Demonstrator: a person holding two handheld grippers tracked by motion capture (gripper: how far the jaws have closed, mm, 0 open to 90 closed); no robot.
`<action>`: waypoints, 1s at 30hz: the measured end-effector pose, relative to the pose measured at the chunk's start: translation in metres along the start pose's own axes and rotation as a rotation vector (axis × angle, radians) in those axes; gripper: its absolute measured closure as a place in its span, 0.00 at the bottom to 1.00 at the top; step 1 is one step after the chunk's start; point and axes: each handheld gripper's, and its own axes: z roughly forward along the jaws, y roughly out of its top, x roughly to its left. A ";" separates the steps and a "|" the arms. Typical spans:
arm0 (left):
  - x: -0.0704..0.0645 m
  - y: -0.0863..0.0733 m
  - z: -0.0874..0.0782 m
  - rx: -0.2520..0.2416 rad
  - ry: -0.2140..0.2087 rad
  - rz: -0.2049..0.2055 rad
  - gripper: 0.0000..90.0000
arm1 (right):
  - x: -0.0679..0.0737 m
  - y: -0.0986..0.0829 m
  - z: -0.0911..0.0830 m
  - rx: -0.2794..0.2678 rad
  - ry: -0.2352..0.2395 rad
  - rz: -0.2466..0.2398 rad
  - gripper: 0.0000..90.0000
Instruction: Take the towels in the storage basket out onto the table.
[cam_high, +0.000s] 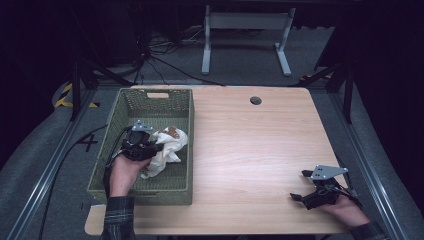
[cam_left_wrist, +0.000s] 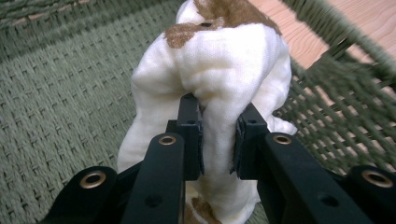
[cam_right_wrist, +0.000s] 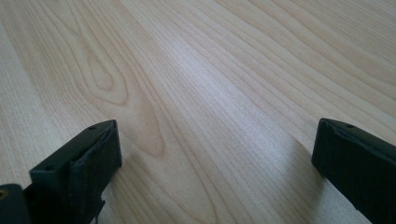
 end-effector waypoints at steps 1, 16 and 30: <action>0.000 0.000 -0.001 -0.011 -0.008 -0.010 0.85 | 0.000 0.000 0.000 0.000 0.000 0.000 0.02; -0.010 0.023 -0.026 -0.079 -0.063 0.001 0.85 | 0.000 0.000 0.000 0.000 0.000 0.000 0.02; -0.024 0.052 -0.047 -0.136 -0.140 0.044 0.85 | 0.000 0.000 0.000 -0.001 0.001 0.001 0.02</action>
